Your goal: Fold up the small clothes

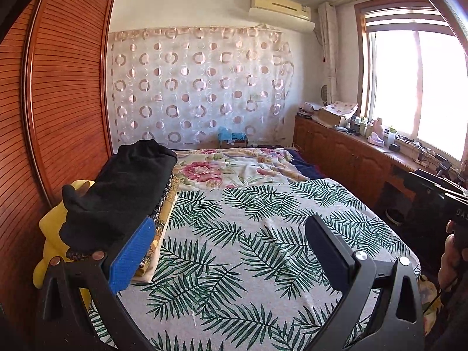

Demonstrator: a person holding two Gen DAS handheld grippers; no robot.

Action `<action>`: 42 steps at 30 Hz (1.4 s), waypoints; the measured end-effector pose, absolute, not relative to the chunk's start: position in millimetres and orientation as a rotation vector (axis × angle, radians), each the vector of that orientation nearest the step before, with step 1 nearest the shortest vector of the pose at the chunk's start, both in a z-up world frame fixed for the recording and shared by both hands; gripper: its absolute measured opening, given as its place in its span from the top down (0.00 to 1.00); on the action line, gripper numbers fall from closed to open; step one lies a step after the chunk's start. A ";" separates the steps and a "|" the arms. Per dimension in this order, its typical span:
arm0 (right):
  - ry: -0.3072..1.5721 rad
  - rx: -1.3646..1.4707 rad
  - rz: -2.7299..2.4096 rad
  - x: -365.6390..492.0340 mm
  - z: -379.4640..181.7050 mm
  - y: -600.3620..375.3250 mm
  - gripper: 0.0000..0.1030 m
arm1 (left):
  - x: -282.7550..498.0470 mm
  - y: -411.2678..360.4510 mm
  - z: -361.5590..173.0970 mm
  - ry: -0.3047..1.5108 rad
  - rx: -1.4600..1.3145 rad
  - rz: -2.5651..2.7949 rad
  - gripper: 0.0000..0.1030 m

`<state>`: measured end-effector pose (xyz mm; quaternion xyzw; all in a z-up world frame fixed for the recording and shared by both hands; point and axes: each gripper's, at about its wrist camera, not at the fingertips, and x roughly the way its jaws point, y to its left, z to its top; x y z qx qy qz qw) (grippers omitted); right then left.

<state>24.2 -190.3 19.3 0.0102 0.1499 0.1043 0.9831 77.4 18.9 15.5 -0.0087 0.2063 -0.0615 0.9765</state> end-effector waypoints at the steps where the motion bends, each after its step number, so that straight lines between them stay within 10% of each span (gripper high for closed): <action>1: 0.301 0.019 0.209 24.3 19.4 -190.8 0.23 | 76.7 19.0 16.0 0.414 -0.018 -0.125 0.01; 42: 0.297 0.011 0.230 24.5 16.2 -216.2 0.23 | 76.0 21.3 15.9 0.410 -0.021 -0.120 0.01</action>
